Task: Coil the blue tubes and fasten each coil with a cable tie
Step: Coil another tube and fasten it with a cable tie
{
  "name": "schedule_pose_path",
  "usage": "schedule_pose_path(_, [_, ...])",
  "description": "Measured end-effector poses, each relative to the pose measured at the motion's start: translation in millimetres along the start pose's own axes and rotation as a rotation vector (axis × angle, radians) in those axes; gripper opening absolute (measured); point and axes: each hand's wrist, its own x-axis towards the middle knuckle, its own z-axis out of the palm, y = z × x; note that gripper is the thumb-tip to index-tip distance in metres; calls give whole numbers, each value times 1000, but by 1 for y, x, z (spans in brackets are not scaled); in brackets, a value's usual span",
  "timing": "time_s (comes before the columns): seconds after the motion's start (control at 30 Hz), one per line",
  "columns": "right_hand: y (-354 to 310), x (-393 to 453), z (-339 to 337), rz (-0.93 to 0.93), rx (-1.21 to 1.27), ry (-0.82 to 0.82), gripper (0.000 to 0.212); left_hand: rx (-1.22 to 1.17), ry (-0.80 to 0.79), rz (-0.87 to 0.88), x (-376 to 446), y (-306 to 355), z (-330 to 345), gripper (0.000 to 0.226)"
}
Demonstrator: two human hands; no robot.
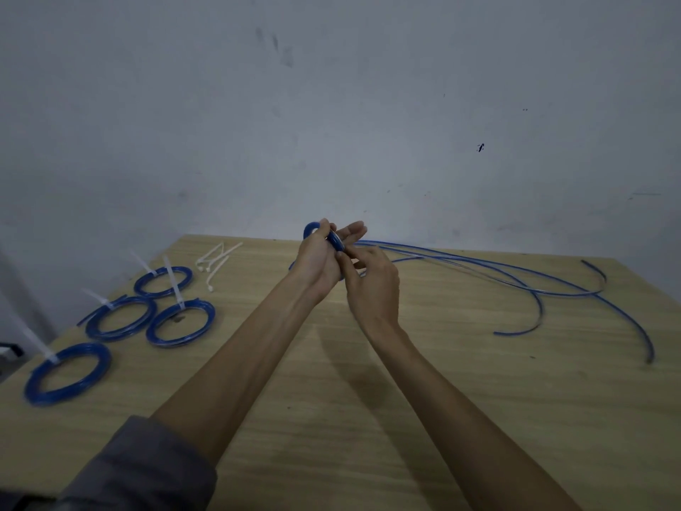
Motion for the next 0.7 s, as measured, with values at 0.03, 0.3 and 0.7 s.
schedule_pose_path(0.03, [1,1,1,8,-18,-17,23,20,-5,3,1,0,-1,39])
schedule_pose_path(0.3, [10,10,13,-13,-2,-184,31,193,28,58,11,4,-26,48])
schedule_pose_path(0.7, [17,36,36,51,221,-433,30,1046,13,13,-24,60,-86,39])
